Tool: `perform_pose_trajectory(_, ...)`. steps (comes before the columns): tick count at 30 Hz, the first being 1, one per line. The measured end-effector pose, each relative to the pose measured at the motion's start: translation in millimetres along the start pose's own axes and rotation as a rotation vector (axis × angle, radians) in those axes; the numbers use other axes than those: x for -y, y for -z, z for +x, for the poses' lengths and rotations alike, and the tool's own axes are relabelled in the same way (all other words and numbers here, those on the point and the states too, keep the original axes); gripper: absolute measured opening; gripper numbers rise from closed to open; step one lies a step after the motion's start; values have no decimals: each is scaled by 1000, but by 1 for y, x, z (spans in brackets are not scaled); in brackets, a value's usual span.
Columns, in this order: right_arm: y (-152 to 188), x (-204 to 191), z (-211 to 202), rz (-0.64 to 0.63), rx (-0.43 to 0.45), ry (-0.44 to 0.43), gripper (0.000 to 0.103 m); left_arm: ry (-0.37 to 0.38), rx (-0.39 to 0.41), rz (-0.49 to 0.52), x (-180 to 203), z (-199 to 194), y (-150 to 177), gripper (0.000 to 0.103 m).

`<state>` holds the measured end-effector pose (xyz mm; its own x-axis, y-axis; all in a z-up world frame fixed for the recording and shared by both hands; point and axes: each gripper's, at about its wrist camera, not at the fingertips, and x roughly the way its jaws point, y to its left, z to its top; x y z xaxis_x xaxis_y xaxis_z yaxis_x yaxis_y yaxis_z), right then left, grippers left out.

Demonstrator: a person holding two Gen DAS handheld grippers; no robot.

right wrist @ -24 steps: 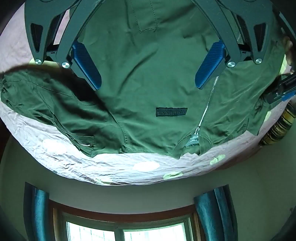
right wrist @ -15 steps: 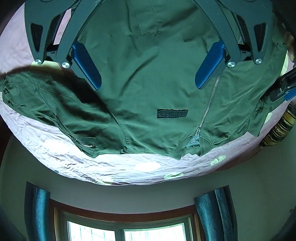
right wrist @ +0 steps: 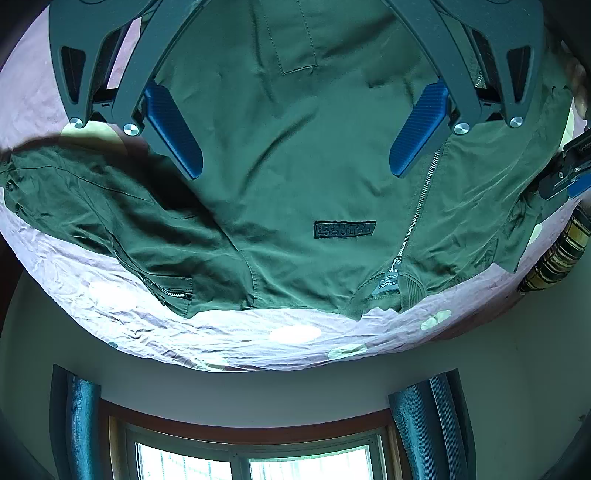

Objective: Fold small clothes

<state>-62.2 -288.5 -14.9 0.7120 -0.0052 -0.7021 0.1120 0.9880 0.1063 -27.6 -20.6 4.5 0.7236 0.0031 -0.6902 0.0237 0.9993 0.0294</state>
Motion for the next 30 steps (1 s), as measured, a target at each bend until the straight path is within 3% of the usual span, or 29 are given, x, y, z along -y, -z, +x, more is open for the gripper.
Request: perform_pose_trajectory(30, 1, 4, 4, 11, -7, 9, 101, -6, -3, -47, -9, 3, 1, 99)
